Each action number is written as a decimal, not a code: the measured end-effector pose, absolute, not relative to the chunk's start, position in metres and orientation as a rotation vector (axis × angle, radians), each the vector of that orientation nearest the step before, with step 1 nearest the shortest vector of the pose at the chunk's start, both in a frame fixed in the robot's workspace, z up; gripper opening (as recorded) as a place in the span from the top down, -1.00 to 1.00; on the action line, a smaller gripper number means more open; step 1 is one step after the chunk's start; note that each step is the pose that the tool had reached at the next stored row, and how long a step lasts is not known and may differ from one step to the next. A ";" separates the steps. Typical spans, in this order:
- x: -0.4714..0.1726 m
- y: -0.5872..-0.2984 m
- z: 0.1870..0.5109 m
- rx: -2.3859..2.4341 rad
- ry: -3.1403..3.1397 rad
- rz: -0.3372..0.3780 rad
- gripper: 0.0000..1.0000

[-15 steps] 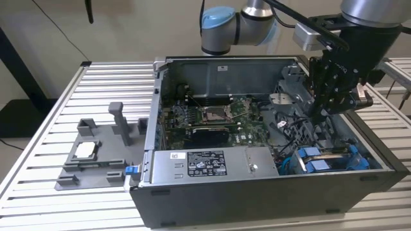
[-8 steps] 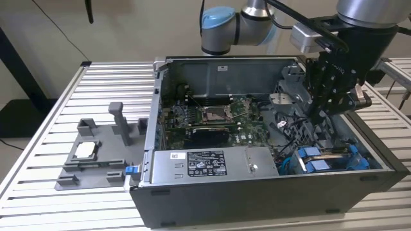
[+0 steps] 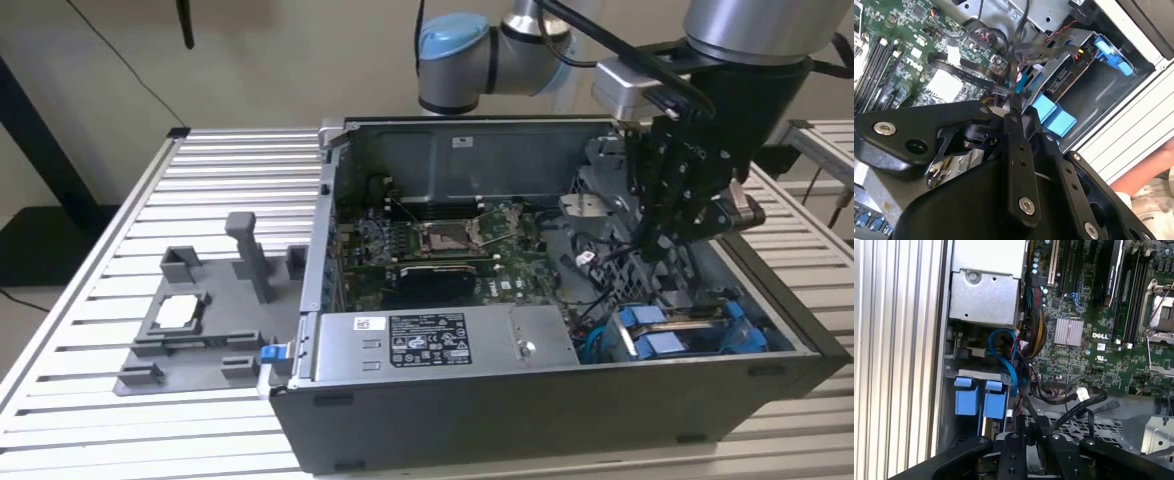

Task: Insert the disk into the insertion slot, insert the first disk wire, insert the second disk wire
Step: 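Insert the second disk wire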

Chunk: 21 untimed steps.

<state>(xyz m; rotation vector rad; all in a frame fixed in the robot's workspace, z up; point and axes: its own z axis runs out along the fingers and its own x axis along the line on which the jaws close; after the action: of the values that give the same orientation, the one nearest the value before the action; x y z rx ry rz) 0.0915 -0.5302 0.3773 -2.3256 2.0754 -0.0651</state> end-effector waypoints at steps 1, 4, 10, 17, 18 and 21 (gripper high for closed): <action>0.091 -0.530 0.377 -2.330 2.072 -0.069 0.52; 0.088 -0.530 0.375 -2.342 2.062 -0.086 0.52; 0.085 -0.530 0.374 -2.350 2.042 -0.121 0.69; 0.085 -0.532 0.373 -2.345 2.038 -0.129 0.78; 0.085 -0.532 0.373 -2.345 2.038 -0.129 0.78; 0.085 -0.532 0.373 -2.346 2.038 -0.130 0.78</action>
<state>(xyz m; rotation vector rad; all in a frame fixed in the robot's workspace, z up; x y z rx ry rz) 0.0851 -0.5319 0.3734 -2.3460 2.0376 -0.1298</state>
